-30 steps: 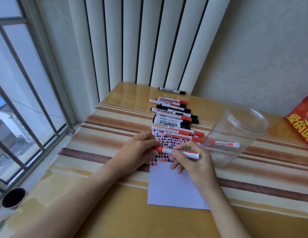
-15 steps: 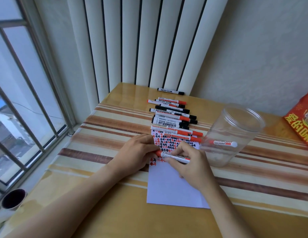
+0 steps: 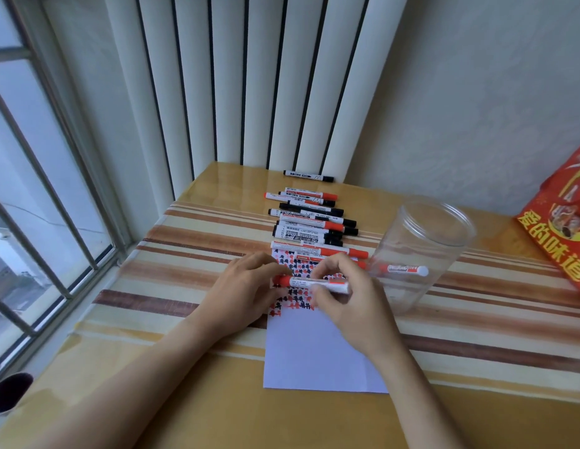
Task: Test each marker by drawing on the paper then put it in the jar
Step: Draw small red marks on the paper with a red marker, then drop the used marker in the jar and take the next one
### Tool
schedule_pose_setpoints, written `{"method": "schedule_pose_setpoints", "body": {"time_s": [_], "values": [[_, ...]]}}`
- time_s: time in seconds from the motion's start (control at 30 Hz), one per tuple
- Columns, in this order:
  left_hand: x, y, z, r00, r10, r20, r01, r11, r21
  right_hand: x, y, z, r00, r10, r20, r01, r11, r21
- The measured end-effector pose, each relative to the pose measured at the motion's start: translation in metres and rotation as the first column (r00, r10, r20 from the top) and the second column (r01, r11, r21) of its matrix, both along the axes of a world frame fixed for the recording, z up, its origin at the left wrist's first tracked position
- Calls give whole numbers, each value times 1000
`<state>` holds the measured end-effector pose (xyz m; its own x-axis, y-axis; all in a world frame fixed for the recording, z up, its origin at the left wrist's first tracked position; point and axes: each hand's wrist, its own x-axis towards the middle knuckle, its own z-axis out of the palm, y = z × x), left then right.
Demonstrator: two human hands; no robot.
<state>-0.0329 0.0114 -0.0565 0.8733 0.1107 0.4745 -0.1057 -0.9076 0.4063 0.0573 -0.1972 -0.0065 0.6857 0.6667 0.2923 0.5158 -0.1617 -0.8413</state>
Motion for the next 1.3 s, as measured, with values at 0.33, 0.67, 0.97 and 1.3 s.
{"method": "schedule_pose_setpoints", "body": {"time_s": [0.33,0.67,0.97,1.3], "values": [[2,1,-10,969,185,-161,-172,981,93,16,-38,109,580,-660,478,325,725,607],[-1,-2,-5,960,187,-207,-170,980,100,62,-51,104,657,-422,624,509,859,45],[-2,-3,-4,962,191,-196,-177,980,85,60,-52,84,618,-264,741,505,855,-116],[0,-1,-7,968,168,-189,-153,984,94,16,-8,50,453,-345,822,343,919,197]]}}
